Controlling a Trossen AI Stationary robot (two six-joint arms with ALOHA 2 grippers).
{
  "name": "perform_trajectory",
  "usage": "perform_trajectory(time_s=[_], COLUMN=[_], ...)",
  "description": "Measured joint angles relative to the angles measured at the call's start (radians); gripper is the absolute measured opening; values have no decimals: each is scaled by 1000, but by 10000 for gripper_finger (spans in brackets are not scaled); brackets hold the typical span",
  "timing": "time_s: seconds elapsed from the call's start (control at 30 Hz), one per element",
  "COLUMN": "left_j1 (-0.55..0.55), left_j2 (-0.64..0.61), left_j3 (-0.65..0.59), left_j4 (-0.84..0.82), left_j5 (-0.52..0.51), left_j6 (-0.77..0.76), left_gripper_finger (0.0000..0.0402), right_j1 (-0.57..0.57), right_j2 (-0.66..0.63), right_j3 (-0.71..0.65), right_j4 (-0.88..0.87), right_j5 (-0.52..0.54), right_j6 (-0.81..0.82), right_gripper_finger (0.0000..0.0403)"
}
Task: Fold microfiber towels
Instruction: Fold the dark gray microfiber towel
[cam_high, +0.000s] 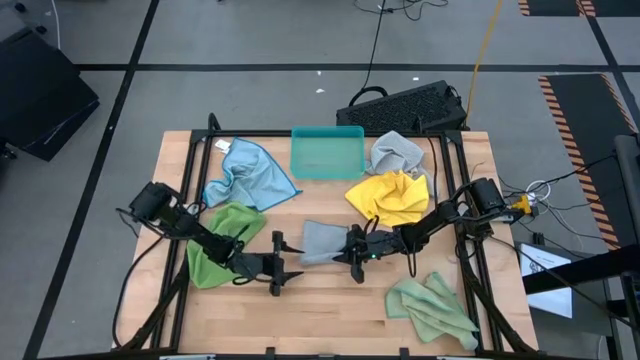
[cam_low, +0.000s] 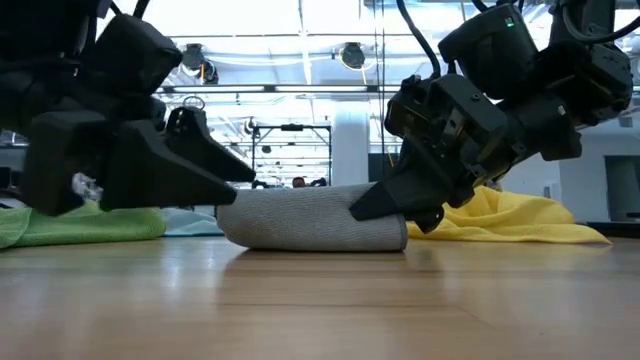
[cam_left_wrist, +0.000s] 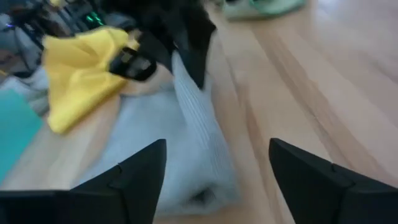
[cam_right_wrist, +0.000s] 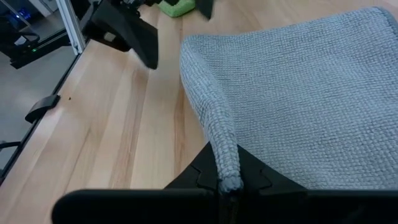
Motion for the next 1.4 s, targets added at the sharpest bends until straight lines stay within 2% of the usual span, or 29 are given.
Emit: perform_trajectory(time_s=[0.17, 0.33, 0.5, 0.63, 0.83, 0.87, 1.03, 1.17, 1.4], left_j1=[13, 37, 64, 82, 86, 86, 86, 87, 96], left_j2=[1, 1, 1, 1, 1, 1, -23, -60, -80], left_j3=[-1, 2, 2, 2, 2, 2, 3, 3, 3], left_j4=[-46, -42, -44, -44, -43, -43, -41, -49, -62], left_j5=[-2, 19, 70, 70, 74, 82, 124, 157, 228], left_j6=[-8, 48, 70, 72, 73, 64, -34, -127, -266], left_gripper_finger=[263, 256, 220, 161, 25, 15, 17, 7, 10], right_j1=[0, 0, 0, 0, 6, 9, 33, 69, 157], right_j2=[0, 0, 0, 0, 0, 0, 0, -4, -33], right_j3=[0, 0, 0, 0, 0, 0, 0, 0, 0], right_j4=[2, 2, 2, 2, 2, 2, 20, 61, 44], right_j5=[0, 0, 0, 0, -4, -5, 20, 78, 297], right_j6=[-2, -2, 2, 1, -8, -11, -42, -113, -256], right_gripper_finger=[11, 11, 11, 11, 11, 11, 31, 78, 163])
